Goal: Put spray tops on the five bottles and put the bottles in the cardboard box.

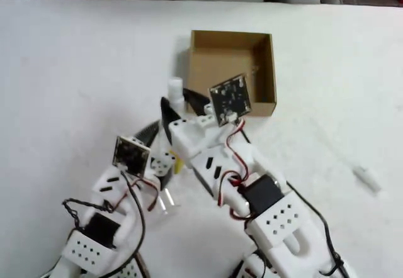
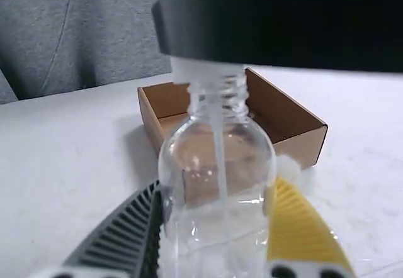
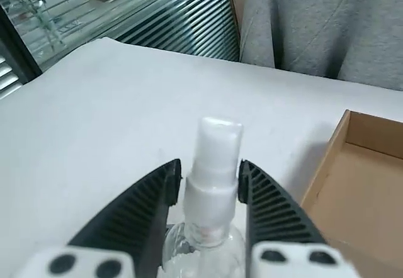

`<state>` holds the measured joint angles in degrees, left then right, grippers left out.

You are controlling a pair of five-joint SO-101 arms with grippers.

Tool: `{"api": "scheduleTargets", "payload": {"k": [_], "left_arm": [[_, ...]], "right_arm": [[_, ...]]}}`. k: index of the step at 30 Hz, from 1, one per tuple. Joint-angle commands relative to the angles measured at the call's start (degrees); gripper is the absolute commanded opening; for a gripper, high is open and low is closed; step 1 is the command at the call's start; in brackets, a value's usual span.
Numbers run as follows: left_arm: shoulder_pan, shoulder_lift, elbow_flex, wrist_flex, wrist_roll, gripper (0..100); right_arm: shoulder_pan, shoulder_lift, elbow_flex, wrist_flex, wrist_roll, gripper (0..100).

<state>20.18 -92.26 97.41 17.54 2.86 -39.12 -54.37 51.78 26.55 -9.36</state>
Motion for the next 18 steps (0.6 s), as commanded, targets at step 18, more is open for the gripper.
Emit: {"api": "scheduleTargets", "payload": {"k": [18], "left_arm": [[0.1, -1.1, -0.4, -2.0, 0.5, 2]], "right_arm": [[6.9, 3.9, -29.2, 19.3, 6.4, 2.3]]}}
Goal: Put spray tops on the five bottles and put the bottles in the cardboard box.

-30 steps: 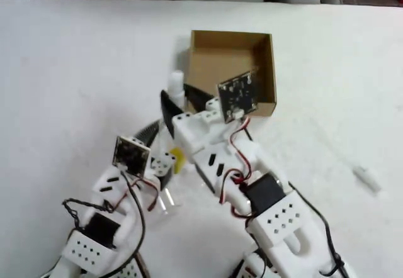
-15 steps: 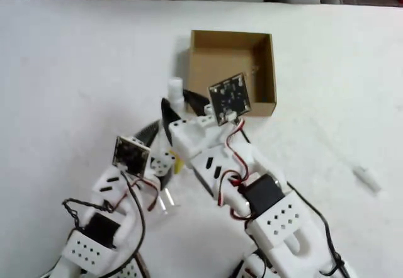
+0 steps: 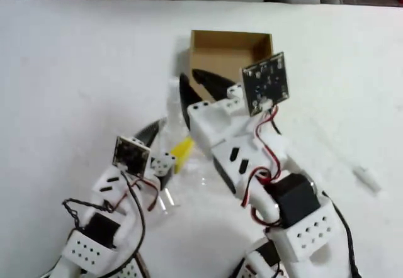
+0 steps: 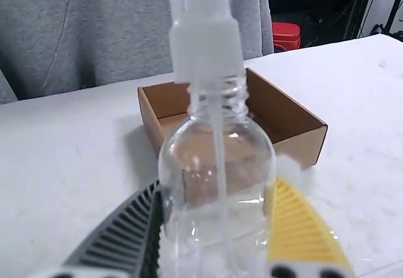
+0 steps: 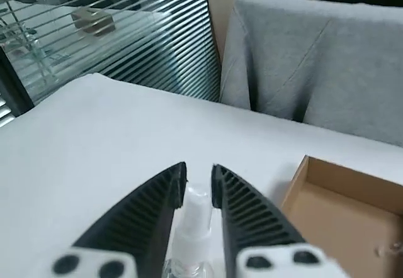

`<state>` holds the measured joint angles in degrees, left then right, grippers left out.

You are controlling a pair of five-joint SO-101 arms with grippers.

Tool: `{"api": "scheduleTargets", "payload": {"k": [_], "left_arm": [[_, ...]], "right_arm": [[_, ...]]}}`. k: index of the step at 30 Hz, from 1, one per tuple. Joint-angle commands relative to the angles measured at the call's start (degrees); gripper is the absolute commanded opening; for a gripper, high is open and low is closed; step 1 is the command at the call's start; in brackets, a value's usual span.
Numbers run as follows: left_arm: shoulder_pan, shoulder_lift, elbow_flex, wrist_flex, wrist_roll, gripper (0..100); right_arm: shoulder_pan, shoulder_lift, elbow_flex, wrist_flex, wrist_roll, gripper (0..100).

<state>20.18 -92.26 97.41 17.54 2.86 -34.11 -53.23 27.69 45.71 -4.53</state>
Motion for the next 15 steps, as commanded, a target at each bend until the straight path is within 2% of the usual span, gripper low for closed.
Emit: {"api": "scheduleTargets", "payload": {"k": [1, 8, 15], "left_arm": [[0.1, -1.1, -0.4, -2.0, 0.5, 2], [0.4, -1.0, -0.1, -1.8, -4.1, 2], [0.4, -1.0, -0.1, -1.8, -4.6, 2]], "right_arm": [[2.2, 4.6, -6.2, 0.1, 1.6, 1.2], [2.1, 18.2, -13.2, 0.4, 1.6, 1.5], [1.8, 20.8, -14.2, 11.1, 1.6, 1.5]]}}
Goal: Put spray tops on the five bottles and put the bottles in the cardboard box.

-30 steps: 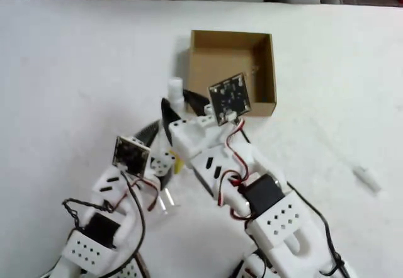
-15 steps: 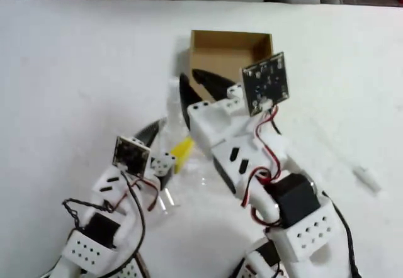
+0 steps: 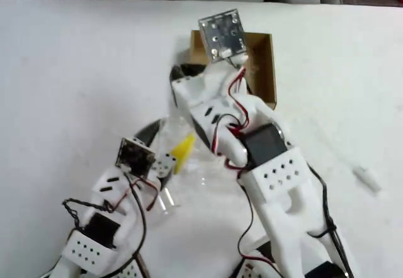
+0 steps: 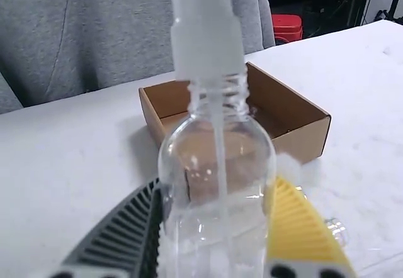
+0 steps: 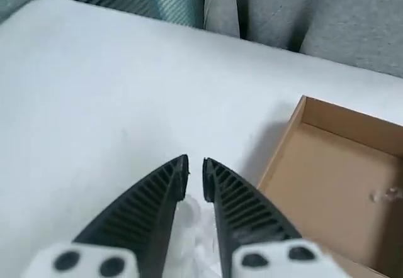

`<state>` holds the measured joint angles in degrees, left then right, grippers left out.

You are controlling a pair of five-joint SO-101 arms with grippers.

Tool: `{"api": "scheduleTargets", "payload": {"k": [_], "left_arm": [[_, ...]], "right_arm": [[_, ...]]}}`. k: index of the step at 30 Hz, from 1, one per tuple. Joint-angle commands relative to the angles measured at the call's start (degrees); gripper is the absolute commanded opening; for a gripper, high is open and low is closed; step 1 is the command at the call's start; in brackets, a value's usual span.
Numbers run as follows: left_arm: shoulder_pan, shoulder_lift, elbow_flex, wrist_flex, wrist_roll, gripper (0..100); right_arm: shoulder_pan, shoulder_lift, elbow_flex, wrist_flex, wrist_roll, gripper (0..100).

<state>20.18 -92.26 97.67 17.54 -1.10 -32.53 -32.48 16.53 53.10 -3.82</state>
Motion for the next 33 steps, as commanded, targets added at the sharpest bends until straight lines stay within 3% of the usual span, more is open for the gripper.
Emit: {"api": "scheduleTargets", "payload": {"k": [1, 24, 33], "left_arm": [[0.4, -1.0, -0.4, -1.8, -0.6, 2], [0.4, -0.8, -0.4, -1.8, -0.6, 2], [0.4, -0.8, -0.4, -1.8, -0.6, 2]], "right_arm": [[0.2, -0.3, -3.1, 4.8, 0.9, 1.5], [-5.9, -2.7, -2.3, 7.9, 0.8, 1.5], [-3.4, -3.2, -5.3, 7.9, 0.8, 1.5]]}}
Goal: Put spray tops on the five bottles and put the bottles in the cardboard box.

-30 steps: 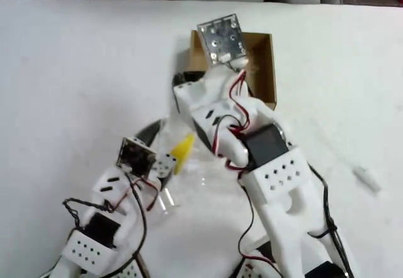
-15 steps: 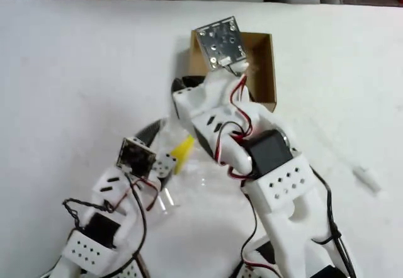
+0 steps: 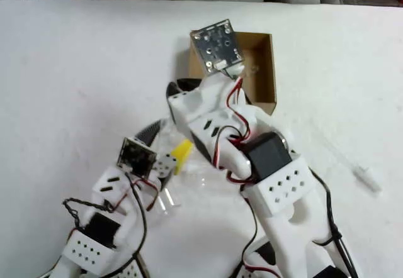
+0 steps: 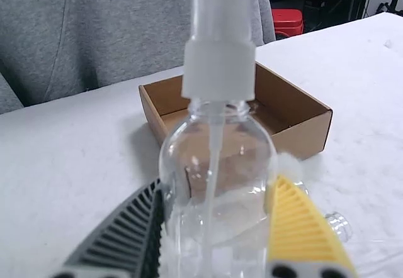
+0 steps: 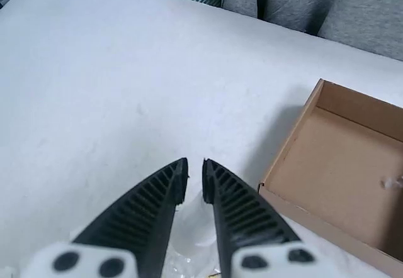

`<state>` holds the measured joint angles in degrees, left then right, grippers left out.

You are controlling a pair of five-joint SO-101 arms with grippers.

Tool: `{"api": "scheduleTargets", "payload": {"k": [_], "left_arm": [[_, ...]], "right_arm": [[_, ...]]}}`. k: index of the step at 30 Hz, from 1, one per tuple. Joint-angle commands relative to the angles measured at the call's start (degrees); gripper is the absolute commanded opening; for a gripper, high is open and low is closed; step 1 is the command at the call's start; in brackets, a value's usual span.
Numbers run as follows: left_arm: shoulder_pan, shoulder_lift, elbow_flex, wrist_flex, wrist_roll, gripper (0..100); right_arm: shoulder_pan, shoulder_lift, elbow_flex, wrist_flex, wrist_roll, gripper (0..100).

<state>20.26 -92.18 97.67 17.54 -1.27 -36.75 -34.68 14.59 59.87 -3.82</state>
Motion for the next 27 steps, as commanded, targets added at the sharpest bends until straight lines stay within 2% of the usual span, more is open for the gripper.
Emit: {"api": "scheduleTargets", "payload": {"k": [1, 10, 16, 18, 27], "left_arm": [[0.3, -0.9, -0.4, -1.8, -0.4, 2], [0.3, -0.9, -0.4, -1.8, -0.4, 2], [0.3, -0.9, -0.4, -1.8, -0.4, 2], [0.2, -0.9, -0.4, -1.8, -0.4, 2], [0.1, -0.9, -0.4, -1.8, -0.4, 2]], "right_arm": [[1.9, -1.0, -4.4, 1.2, 0.8, 1.5], [4.0, -0.4, -7.0, 9.1, 0.8, 1.5], [-2.5, -0.8, -5.3, 11.6, 0.8, 1.5], [-2.4, -0.8, -5.3, 11.6, 0.8, 1.5], [9.5, -0.9, -6.5, 7.1, 1.3, 1.5]]}}
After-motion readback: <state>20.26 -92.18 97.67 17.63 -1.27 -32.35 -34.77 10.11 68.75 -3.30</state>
